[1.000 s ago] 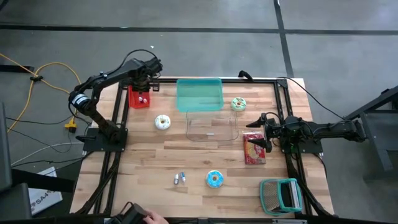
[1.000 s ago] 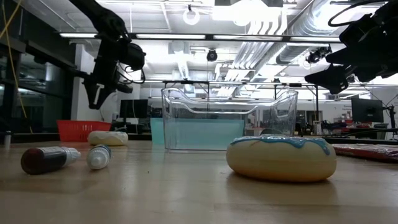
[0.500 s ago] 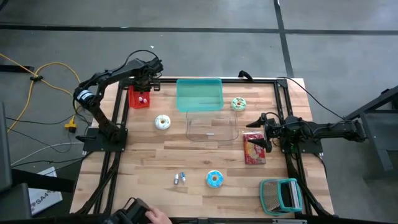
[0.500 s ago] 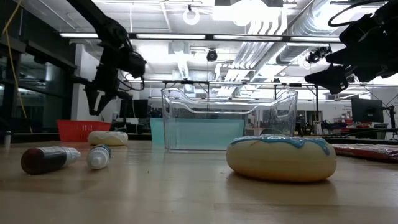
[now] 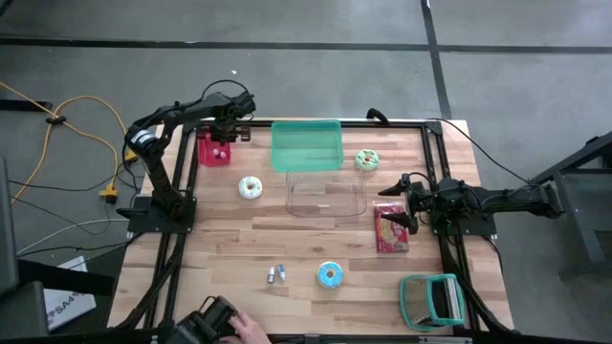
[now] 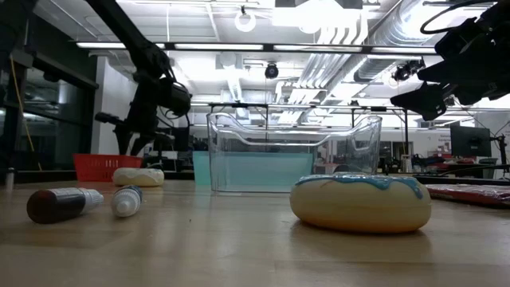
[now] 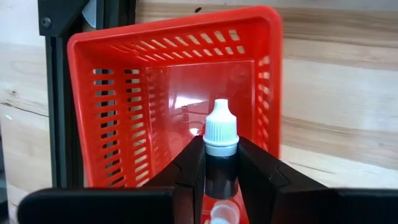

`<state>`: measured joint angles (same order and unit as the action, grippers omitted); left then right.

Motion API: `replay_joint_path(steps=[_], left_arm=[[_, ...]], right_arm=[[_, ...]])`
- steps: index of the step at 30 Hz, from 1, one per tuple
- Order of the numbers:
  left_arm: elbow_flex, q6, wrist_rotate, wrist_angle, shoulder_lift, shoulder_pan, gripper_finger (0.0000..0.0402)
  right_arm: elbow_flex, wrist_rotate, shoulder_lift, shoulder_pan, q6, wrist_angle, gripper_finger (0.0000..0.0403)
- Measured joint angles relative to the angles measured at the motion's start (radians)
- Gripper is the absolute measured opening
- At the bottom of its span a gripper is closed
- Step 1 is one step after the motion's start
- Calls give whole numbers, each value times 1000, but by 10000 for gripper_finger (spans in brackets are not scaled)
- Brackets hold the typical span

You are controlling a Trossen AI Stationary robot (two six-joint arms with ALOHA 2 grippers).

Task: Pick & Place Food Item
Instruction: Put the top red food coloring bottle into the red bin

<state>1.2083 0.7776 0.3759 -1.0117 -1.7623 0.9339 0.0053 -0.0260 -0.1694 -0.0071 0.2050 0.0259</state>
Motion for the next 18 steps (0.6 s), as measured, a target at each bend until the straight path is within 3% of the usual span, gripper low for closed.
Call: replay_joint_path(steps=[10, 18], left_arm=[[0, -23, -3, -1, -8, 5, 69], [0, -32, -4, -2, -8, 5, 95]], right_arm=[[0, 0, 0, 0, 0, 0, 350], [0, 0, 0, 0, 0, 0, 350]])
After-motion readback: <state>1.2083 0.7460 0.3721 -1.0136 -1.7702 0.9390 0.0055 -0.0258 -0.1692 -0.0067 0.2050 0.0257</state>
